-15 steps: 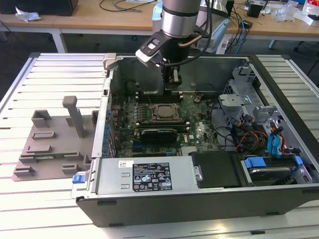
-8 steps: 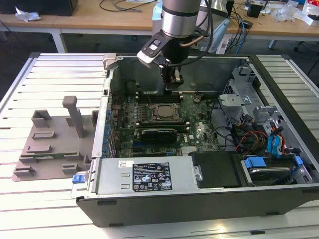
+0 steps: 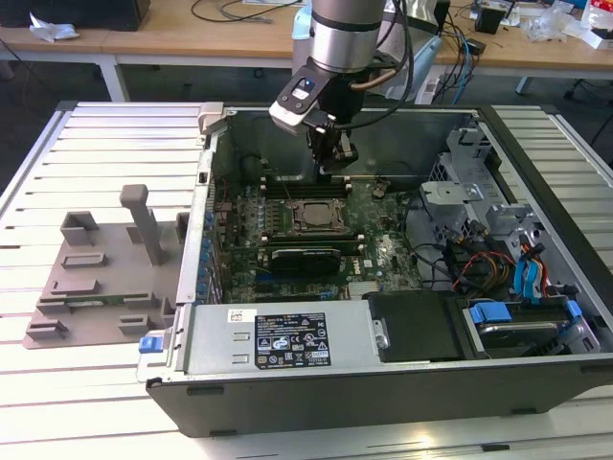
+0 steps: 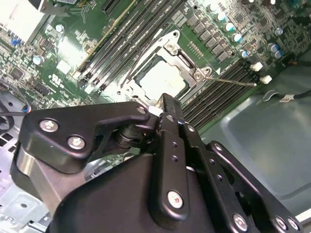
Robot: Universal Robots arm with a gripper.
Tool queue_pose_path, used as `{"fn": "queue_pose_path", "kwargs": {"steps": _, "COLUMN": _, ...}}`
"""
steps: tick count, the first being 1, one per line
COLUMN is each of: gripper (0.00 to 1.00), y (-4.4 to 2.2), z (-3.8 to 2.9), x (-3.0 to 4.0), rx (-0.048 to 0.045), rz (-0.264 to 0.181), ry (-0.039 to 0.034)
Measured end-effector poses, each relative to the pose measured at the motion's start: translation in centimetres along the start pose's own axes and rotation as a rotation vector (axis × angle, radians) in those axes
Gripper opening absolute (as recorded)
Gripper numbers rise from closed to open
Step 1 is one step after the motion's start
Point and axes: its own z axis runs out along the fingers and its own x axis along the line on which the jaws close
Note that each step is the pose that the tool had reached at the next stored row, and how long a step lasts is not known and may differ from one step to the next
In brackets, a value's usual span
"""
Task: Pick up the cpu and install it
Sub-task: 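Install the first cpu locking lever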
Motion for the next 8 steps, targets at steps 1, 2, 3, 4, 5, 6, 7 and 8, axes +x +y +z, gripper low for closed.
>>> {"fn": "queue_pose_path", "kwargs": {"steps": 1, "gripper": 0.11, "y": 0.0, "z": 0.0, "x": 0.0, "rx": -0.0011, "rz": -0.029, "ry": -0.0016}}
{"fn": "queue_pose_path", "kwargs": {"steps": 2, "gripper": 0.11, "y": 0.0, "z": 0.0, "x": 0.0, "rx": -0.0019, "rz": -0.053, "ry": -0.0029}}
{"fn": "queue_pose_path", "kwargs": {"steps": 3, "gripper": 0.11, "y": 0.0, "z": 0.0, "x": 0.0, "rx": -0.003, "rz": -0.085, "ry": -0.0046}}
{"fn": "queue_pose_path", "kwargs": {"steps": 4, "gripper": 0.11, "y": 0.0, "z": 0.0, "x": 0.0, "rx": -0.0039, "rz": -0.11, "ry": -0.006}}
{"fn": "queue_pose_path", "kwargs": {"steps": 5, "gripper": 0.11, "y": 0.0, "z": 0.0, "x": 0.0, "rx": -0.0049, "rz": -0.138, "ry": -0.0075}}
{"fn": "queue_pose_path", "kwargs": {"steps": 6, "gripper": 0.11, "y": 0.0, "z": 0.0, "x": 0.0, "rx": -0.0055, "rz": -0.158, "ry": -0.0087}}
{"fn": "queue_pose_path", "kwargs": {"steps": 7, "gripper": 0.11, "y": 0.0, "z": 0.0, "x": 0.0, "rx": -0.0065, "rz": -0.186, "ry": -0.0101}}
{"fn": "queue_pose_path", "kwargs": {"steps": 8, "gripper": 0.11, "y": 0.0, "z": 0.0, "x": 0.0, "rx": -0.007, "rz": -0.2, "ry": -0.0109}}
